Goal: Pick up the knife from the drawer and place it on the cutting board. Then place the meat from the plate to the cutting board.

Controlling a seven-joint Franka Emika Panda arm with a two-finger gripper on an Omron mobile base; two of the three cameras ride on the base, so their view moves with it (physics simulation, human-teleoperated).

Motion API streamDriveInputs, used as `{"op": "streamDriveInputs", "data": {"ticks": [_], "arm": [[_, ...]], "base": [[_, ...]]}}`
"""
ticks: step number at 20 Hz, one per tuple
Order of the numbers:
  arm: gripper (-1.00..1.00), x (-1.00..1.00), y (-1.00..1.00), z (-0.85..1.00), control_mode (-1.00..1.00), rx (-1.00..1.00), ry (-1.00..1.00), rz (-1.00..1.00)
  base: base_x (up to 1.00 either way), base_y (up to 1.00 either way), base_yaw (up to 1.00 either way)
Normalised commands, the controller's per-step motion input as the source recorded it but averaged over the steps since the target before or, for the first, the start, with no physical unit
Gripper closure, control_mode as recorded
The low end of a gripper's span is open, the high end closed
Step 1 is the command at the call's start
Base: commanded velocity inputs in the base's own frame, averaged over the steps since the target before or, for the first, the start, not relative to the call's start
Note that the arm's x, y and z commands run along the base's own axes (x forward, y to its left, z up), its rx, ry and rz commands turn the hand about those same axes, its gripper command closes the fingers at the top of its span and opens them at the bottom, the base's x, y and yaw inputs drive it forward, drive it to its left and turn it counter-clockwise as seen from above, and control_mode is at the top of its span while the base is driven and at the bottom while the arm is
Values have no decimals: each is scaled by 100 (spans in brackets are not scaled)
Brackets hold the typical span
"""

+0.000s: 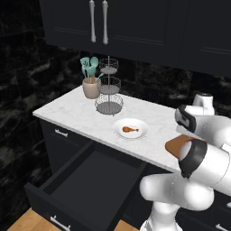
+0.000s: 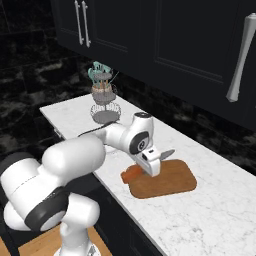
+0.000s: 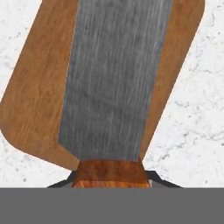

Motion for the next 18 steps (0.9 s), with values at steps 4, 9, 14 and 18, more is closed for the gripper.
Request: {"op": "streamDriveInputs", "data": {"ticks": [4, 9, 14, 18], "arm": [[100, 1, -47, -14, -100, 3, 0, 0], [100, 5, -14, -41, -100, 4, 0, 0], [100, 13, -4, -34, -100, 3, 0, -2], [100, 8, -15, -26, -100, 0, 0, -3]], "base": [[0, 0, 0], [0, 0, 0], [0, 0, 0], [0, 0, 0]]}}
